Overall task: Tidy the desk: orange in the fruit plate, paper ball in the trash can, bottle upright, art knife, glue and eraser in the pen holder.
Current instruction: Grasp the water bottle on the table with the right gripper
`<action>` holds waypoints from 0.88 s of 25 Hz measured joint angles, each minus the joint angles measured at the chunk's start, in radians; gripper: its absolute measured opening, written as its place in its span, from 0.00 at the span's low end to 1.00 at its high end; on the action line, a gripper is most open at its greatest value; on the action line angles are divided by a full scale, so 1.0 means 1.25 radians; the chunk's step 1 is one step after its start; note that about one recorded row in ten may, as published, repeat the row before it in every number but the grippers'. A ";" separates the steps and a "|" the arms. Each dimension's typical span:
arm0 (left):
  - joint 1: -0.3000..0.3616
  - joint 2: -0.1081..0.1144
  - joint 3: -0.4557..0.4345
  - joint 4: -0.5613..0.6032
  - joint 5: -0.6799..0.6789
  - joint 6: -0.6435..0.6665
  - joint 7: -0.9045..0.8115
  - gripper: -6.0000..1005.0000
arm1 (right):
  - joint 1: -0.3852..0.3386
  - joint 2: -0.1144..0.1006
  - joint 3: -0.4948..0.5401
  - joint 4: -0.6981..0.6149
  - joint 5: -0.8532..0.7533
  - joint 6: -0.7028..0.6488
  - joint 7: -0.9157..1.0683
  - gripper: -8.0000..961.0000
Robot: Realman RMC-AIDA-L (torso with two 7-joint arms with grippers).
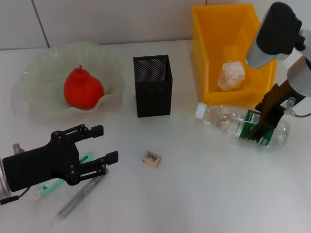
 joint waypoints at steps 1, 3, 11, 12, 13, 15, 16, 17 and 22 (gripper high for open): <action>0.000 0.000 0.000 0.000 0.000 0.000 0.000 0.75 | 0.001 0.000 -0.003 0.008 0.000 0.005 0.001 0.88; 0.001 0.000 0.000 0.000 0.000 0.000 0.000 0.75 | 0.003 0.000 -0.007 0.023 -0.001 0.016 0.003 0.88; 0.000 0.000 0.000 0.000 0.000 0.001 0.000 0.75 | 0.008 0.000 -0.014 0.069 -0.003 0.058 0.009 0.88; 0.000 0.000 0.000 0.000 0.000 0.001 0.000 0.75 | 0.009 0.000 -0.014 0.074 -0.002 0.059 0.009 0.88; -0.002 0.000 0.000 0.000 0.000 0.001 0.000 0.75 | 0.010 0.000 -0.016 0.080 -0.001 0.062 0.010 0.88; -0.003 0.000 0.000 0.000 0.000 0.001 0.000 0.75 | 0.011 0.001 -0.020 0.092 -0.001 0.069 0.011 0.88; -0.003 0.000 0.000 0.000 0.000 0.001 0.000 0.75 | 0.012 0.001 -0.022 0.097 0.000 0.072 0.011 0.88; -0.003 0.000 0.000 0.000 0.000 0.001 0.000 0.75 | 0.012 0.001 -0.022 0.102 0.000 0.076 0.012 0.88; -0.003 0.000 0.000 0.000 0.000 0.000 0.000 0.75 | 0.014 0.002 -0.026 0.116 0.003 0.084 0.020 0.88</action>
